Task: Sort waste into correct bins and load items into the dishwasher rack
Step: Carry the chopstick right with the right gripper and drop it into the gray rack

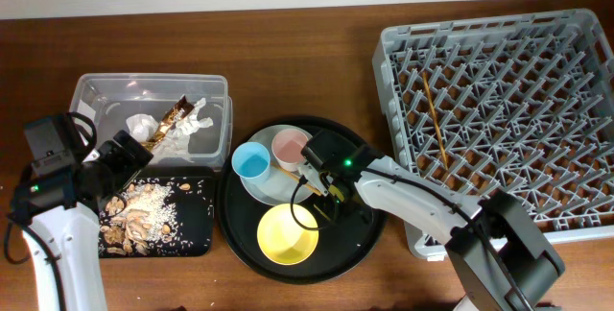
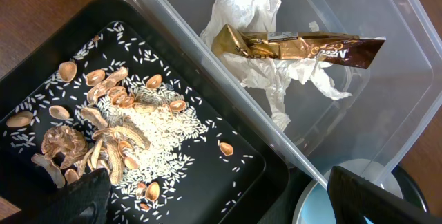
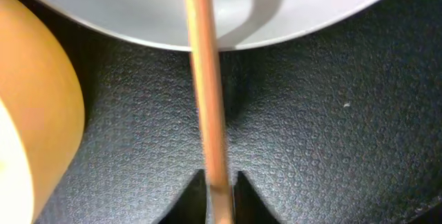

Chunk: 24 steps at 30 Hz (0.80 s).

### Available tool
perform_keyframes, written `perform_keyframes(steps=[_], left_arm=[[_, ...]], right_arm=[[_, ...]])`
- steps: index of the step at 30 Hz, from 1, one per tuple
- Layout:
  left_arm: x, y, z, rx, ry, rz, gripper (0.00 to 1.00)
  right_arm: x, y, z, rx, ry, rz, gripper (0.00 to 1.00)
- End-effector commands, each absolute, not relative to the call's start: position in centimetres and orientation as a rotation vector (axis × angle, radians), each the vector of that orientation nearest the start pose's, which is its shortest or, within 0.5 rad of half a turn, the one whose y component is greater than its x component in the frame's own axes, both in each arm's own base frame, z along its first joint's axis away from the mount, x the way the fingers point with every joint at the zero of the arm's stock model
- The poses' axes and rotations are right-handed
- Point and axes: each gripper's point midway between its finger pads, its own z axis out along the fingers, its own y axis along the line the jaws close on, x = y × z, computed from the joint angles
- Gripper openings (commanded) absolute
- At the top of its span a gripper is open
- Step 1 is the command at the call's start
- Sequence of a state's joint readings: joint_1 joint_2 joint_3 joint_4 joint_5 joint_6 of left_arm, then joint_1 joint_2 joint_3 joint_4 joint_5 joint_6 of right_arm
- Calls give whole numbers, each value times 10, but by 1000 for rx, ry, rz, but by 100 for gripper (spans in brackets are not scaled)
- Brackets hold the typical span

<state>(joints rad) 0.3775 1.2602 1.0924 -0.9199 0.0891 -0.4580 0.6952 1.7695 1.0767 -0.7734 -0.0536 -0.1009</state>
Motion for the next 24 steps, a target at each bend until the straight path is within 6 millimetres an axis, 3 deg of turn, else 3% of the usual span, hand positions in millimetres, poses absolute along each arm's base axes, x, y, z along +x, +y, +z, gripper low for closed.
perform_keyframes(steps=[1,7,12,17,21,24], left_arm=[[291,101,177,-1053,2403,-145,99],[291,101,177,-1053,2403,-145,99],[291,101,177,-1053,2403,-145,99],[291,101,177,-1053,2403,-145,99],[291,101,177,-1053,2403,-145,99],[291,101,177,-1053,2403,-145,99]], right_arm=[[245,215,20,-1146,2831,130,4],[252,226,52,-1144,2837,159,4],[257,233,90,-1145,2837,182,4],[277,242,133,-1101,2776,208,4],[305,220,156,-971,2776,173,4],[334,173,164,-764,2826,152,4]])
